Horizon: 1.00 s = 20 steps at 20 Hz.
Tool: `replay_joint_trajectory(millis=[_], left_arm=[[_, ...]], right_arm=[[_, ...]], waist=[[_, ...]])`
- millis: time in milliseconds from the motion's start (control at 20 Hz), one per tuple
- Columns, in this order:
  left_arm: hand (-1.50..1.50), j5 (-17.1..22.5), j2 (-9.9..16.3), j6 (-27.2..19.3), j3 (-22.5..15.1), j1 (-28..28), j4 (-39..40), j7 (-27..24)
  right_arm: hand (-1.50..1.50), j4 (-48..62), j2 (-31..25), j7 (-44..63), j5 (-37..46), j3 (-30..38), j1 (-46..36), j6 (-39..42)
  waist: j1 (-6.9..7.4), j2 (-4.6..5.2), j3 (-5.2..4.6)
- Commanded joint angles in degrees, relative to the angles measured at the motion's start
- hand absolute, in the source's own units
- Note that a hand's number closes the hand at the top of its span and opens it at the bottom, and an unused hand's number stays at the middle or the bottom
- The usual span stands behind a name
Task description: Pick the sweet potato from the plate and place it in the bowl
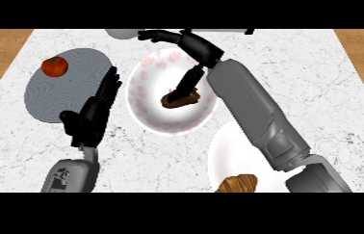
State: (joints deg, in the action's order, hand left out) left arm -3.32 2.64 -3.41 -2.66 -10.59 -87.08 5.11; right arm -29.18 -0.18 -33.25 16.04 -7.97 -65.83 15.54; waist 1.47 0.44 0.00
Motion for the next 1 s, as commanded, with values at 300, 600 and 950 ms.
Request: replay_joint_trajectory(millis=[300, 600, 950], left_arm=[[0.0, -1.44, -1.78, -1.38, -2.61, 2.65, -5.0, 2.67], [0.0, -0.75, -0.5, -0.32, -0.18, -1.42, 0.43, 1.49], [0.0, 1.03, 2.0, 3.01, 1.42, 2.06, 0.78, -3.69]], right_arm=[[-1.5, 7.61, -8.59, 3.45, -8.11, 9.68, -4.2, 15.5], [-1.5, 10.24, -11.18, -3.11, -7.15, 9.36, -1.96, 22.56], [-1.5, 10.61, -14.35, -5.59, -6.75, 8.39, -1.25, 27.49]], waist=[[0.2, -0.1, 0.03], [0.08, 0.14, 0.03], [0.74, 0.47, 0.03]])
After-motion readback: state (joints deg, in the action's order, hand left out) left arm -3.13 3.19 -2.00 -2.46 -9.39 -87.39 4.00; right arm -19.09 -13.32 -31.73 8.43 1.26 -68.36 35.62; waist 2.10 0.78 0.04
